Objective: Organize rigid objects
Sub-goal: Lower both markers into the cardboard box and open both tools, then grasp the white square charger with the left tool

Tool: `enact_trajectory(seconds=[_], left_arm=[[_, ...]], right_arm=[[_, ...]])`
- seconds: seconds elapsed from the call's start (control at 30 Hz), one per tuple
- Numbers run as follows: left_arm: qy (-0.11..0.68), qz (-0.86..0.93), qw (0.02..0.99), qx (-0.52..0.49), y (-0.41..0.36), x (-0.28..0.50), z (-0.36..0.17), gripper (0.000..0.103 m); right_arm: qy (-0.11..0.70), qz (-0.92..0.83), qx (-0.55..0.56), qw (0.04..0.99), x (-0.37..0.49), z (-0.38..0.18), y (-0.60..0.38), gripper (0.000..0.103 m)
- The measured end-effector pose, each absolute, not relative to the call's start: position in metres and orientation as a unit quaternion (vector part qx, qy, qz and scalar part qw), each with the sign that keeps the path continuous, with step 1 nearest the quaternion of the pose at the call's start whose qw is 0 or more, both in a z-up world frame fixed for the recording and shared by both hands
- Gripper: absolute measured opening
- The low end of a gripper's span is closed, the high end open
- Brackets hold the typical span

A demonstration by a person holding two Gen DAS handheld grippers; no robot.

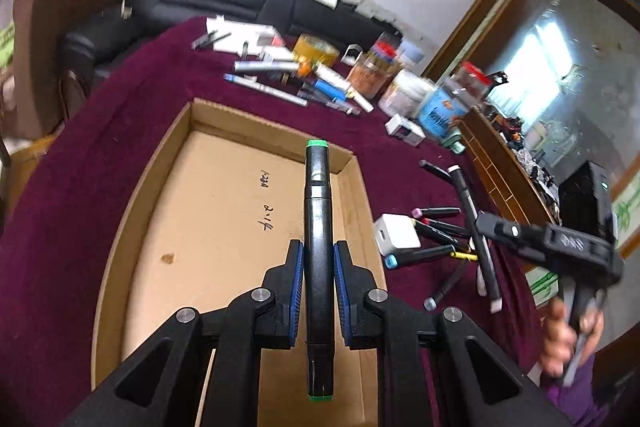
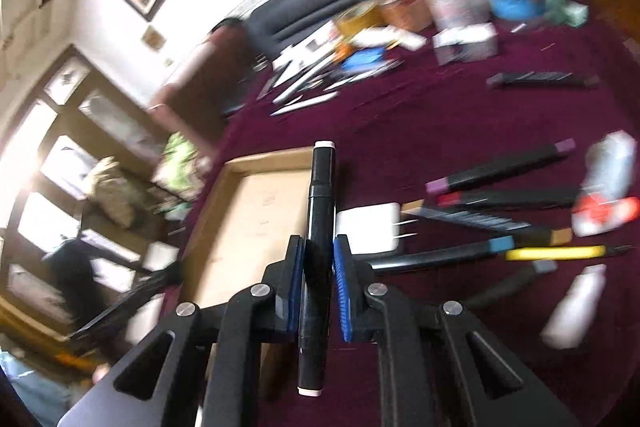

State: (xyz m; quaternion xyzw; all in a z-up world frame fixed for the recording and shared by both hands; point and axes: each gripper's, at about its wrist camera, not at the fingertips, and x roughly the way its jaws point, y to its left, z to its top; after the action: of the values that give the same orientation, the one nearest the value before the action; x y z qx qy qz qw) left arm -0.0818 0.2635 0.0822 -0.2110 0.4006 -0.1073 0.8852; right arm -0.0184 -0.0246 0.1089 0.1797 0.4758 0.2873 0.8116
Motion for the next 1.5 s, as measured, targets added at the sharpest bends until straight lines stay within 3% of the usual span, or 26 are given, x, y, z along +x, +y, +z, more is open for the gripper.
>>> enact_trajectory(seconds=[0.27, 0.57, 0.67, 0.73, 0.87, 0.97, 1.07, 1.2, 1.5], left_arm=[[0.448, -0.089, 0.864, -0.213, 0.261, -0.017, 0.051, 0.015], [0.468, -0.096, 0.851, -0.220, 0.253, 0.011, 0.031, 0.015], [0.469, -0.094, 0.849, -0.223, 0.251, 0.013, 0.028, 0.033], [0.471, -0.089, 0.847, -0.229, 0.253, 0.015, 0.027, 0.036], [0.465, -0.085, 0.842, -0.261, 0.263, 0.010, 0.028, 0.055], [0.453, -0.084, 0.848, -0.264, 0.264, 0.001, 0.036, 0.055], [0.438, -0.078, 0.857, -0.259, 0.262, -0.012, 0.042, 0.072], [0.450, -0.038, 0.854, -0.259, 0.263, -0.020, 0.030, 0.074], [0.462, -0.001, 0.860, -0.215, 0.250, -0.041, 0.030, 0.074]], right_arm=[[0.526, 0.283, 0.165, 0.785, 0.020, 0.075, 0.071, 0.015], [0.535, 0.235, 0.118, 0.803, 0.039, 0.050, 0.093, 0.015], [0.528, 0.221, 0.097, 0.814, 0.038, 0.049, 0.098, 0.015], [0.524, 0.210, 0.086, 0.821, 0.037, 0.050, 0.099, 0.016], [0.509, 0.226, 0.088, 0.825, 0.035, 0.058, 0.094, 0.030], [0.490, 0.231, 0.081, 0.836, 0.028, 0.069, 0.089, 0.039], [0.458, 0.237, 0.074, 0.853, 0.014, 0.086, 0.070, 0.047], [0.414, 0.206, 0.071, 0.884, -0.008, 0.103, 0.018, 0.057], [0.381, 0.128, 0.121, 0.907, -0.047, 0.109, -0.106, 0.057]])
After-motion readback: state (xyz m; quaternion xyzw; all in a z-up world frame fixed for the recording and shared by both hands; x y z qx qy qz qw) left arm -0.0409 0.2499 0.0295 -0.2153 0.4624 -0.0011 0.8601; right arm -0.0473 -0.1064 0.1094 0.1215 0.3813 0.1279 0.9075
